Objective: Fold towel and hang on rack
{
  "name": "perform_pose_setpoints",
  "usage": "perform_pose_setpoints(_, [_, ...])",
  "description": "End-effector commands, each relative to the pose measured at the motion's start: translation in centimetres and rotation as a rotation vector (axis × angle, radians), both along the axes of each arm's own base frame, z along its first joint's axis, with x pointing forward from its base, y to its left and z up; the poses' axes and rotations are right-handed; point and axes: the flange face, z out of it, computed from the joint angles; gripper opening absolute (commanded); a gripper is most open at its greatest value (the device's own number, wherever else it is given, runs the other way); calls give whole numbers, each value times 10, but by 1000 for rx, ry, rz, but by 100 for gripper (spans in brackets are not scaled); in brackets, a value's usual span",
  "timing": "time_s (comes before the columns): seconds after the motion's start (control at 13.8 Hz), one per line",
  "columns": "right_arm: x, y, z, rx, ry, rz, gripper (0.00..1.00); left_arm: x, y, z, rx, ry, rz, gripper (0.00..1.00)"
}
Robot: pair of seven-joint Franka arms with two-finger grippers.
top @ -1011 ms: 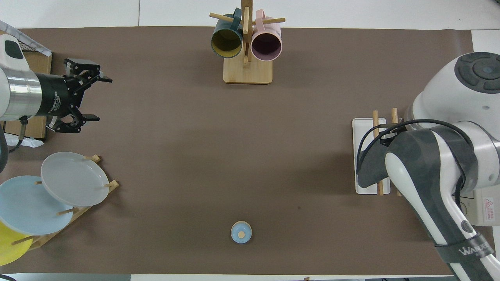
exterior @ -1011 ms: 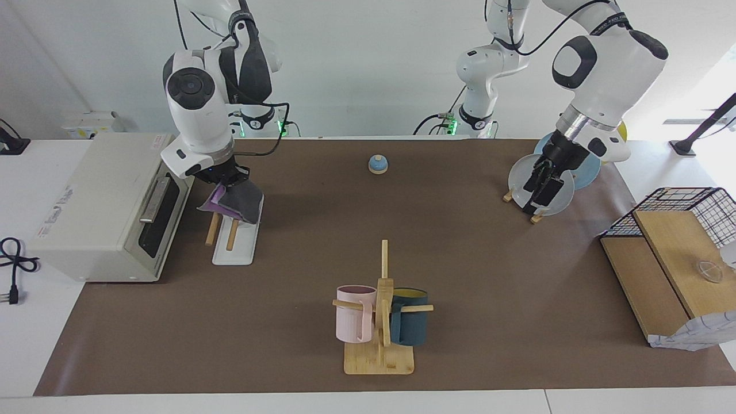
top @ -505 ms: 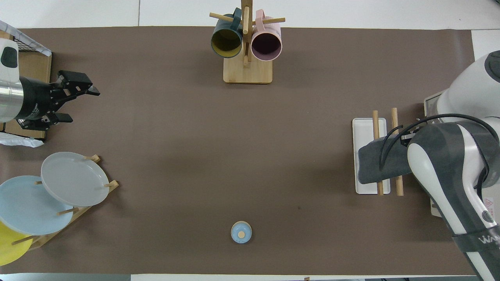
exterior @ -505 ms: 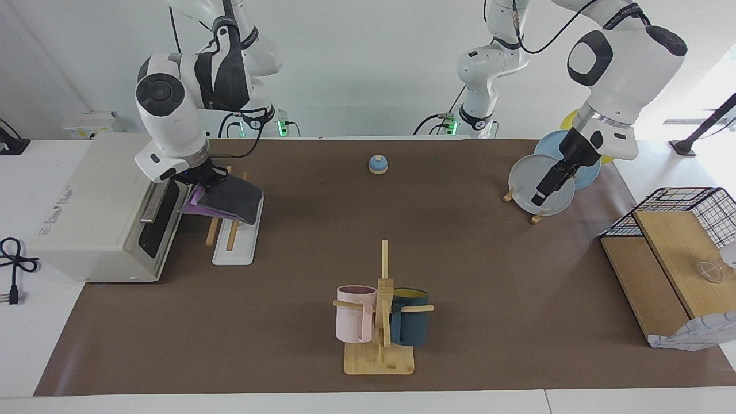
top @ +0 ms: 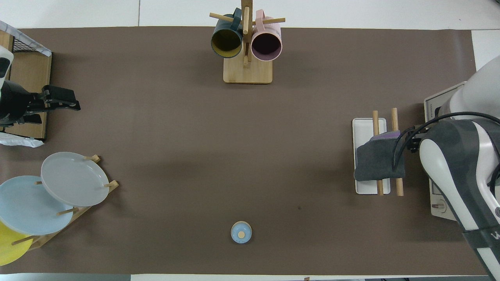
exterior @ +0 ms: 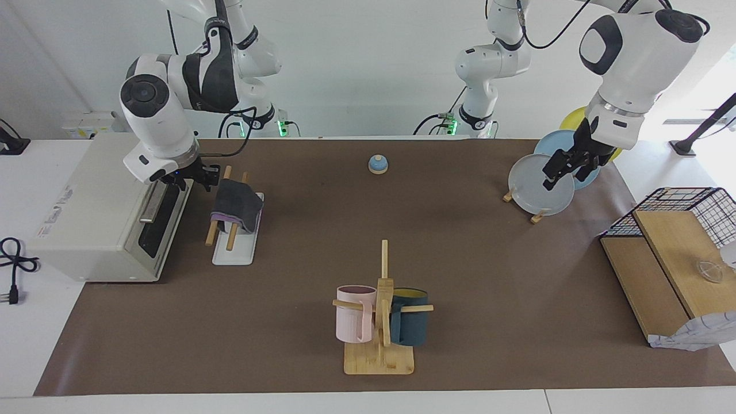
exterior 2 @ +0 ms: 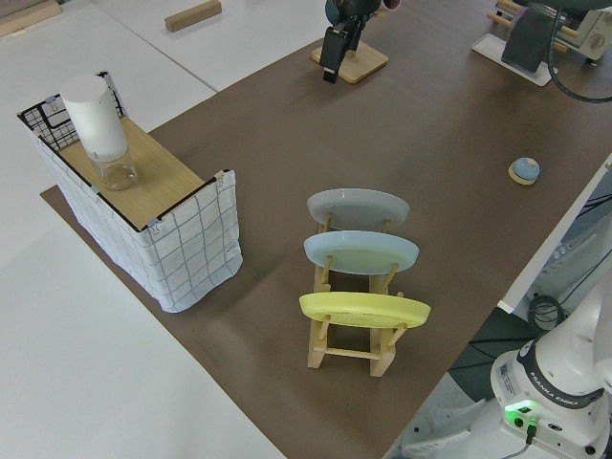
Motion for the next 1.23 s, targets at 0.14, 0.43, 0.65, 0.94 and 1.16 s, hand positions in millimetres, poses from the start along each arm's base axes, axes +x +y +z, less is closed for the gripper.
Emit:
perform_pose_setpoints(0.14, [-4,7,58,30,-16,9,100,-3,-7,21,82,103,-214,100])
perform_pose_setpoints(0.43, [-4,6,121,95,-28,-28,100,-8,-11,17,107,151,-305,100])
perform_pose_setpoints(0.65, [-8,6,133,93,3,-35,100,4,-12,6,105,155,-328,100])
perform_pose_setpoints(0.94, [-12,9,140,94,-9,-29,100,3,-23,22,107,150,-344,100])
perform_pose_setpoints(1.16, [-6,10,142,95,-43,-23,100,1,-19,29,107,129,-335,100])
